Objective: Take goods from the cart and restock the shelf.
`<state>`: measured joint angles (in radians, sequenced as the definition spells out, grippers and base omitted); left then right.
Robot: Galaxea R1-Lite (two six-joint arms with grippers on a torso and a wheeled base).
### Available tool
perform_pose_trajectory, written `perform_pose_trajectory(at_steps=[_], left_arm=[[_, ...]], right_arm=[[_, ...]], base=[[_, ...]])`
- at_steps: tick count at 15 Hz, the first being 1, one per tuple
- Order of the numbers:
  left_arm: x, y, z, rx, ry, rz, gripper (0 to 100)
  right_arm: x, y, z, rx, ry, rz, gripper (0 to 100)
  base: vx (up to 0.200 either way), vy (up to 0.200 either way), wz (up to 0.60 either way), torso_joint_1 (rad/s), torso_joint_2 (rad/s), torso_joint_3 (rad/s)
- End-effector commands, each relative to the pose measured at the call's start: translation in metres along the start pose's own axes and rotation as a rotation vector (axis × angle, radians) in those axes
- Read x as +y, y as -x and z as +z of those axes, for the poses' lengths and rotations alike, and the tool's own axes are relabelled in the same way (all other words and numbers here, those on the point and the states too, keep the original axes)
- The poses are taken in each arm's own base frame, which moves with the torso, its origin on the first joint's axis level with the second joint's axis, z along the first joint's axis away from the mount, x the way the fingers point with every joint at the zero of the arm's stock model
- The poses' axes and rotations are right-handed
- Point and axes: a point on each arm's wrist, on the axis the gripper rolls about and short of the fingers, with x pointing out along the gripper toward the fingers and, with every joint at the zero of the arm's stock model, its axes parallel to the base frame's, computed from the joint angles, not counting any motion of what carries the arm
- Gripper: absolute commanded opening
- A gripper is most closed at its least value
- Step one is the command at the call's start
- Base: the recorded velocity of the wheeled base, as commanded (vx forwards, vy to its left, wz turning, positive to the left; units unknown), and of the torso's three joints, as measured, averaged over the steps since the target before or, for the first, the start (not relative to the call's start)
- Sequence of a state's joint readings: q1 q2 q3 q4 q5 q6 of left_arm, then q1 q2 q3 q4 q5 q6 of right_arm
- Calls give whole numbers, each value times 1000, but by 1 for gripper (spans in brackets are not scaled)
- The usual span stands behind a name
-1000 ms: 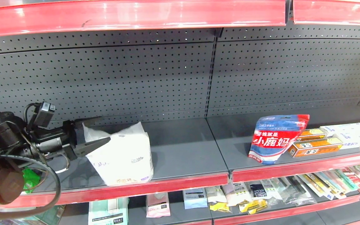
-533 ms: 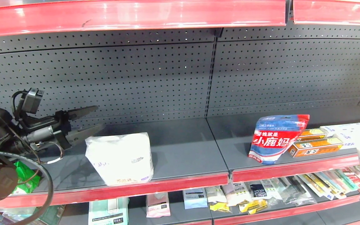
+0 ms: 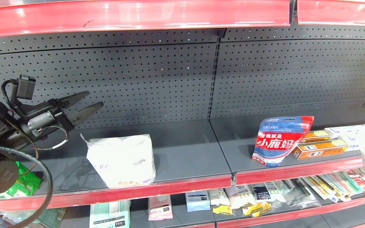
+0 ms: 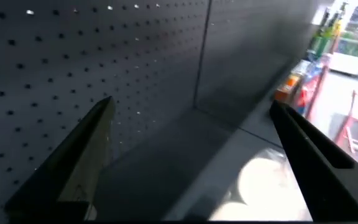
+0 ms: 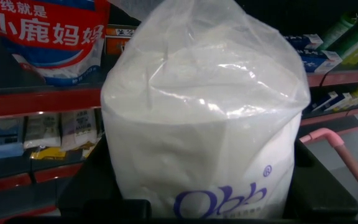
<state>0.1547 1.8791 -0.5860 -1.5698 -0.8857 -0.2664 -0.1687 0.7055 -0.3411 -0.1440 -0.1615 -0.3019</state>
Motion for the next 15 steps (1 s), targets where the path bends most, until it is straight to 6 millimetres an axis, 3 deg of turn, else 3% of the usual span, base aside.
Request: perform_pose_trajectory(at_steps=[1,7,10,11,15], left_arm=[[2,-1,2,-27,-5,82,100],[11,4,2,-70,-77,397,100],[18,9,-4,-16,-118,723,100],[15,13,-1,11,-105,826,100],[-13,29,10,107,-54,838,100]], right_arm=[[0,0,0,0,1,2,0],[0,3,-1,-13,0,6,0],[0,6,-3,-26,-13,7,0],[0,6,-3,-27,-15,6,0],[0,12,-6,-44,-18,-5,0]], base=[[0,0,0,0,0,0],[0,0,0,0,0,0],[0,0,0,0,0,0],[0,0,0,0,0,0],[0,0,0,0,0,0]])
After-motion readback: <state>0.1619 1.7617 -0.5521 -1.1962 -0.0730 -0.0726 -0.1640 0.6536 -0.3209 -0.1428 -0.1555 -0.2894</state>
